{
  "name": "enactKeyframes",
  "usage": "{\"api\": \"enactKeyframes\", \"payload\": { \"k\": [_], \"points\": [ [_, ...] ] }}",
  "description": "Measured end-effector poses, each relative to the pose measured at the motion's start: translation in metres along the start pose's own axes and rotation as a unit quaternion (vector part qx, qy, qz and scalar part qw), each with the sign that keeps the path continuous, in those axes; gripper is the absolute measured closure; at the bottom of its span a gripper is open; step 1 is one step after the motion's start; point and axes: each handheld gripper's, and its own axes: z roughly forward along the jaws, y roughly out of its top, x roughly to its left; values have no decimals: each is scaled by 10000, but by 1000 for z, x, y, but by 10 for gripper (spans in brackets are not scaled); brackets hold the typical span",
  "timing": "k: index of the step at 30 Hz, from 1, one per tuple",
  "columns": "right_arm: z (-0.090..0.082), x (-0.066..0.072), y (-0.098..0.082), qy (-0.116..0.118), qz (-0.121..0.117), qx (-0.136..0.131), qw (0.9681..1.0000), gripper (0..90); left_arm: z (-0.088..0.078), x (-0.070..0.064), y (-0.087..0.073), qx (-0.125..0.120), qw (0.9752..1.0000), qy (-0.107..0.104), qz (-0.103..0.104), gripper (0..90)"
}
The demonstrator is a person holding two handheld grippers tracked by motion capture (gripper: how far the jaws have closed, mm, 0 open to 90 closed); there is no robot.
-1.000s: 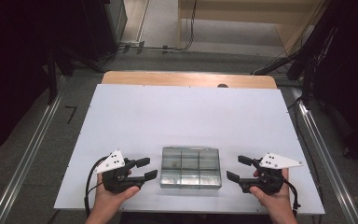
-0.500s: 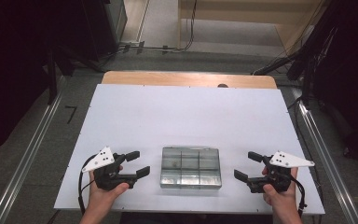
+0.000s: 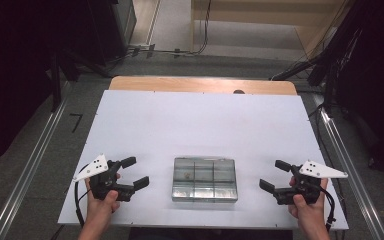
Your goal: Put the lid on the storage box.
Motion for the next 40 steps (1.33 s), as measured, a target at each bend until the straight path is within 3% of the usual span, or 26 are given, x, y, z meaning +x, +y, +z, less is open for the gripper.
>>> {"api": "enactKeyframes", "payload": {
  "k": [9,12,16,23,26,33,40],
  "points": [
    [-7,-13,-3,-126,150,-45,9998,0,-9,13,-2,-78,9999,125,-87,1],
    [-9,-18,-4,-63,232,-82,9997,0,-12,17,-1,-44,9998,185,-11,0],
    [-10,-24,-6,-156,266,-88,9995,0,-15,21,-2,-65,9998,192,-7,0],
    [-12,-34,-11,-282,262,-101,9992,0,-17,30,-5,-56,9994,347,20,0],
    [-12,-39,-14,-418,127,-57,9990,0,-17,33,-7,-28,9992,405,32,0],
    [-14,-53,-24,-548,216,-100,9982,0,-15,38,-10,44,9988,475,69,0],
    [-12,-53,-25,-556,195,-85,9982,0,-14,38,-11,71,9988,484,77,0]
  ]
}}
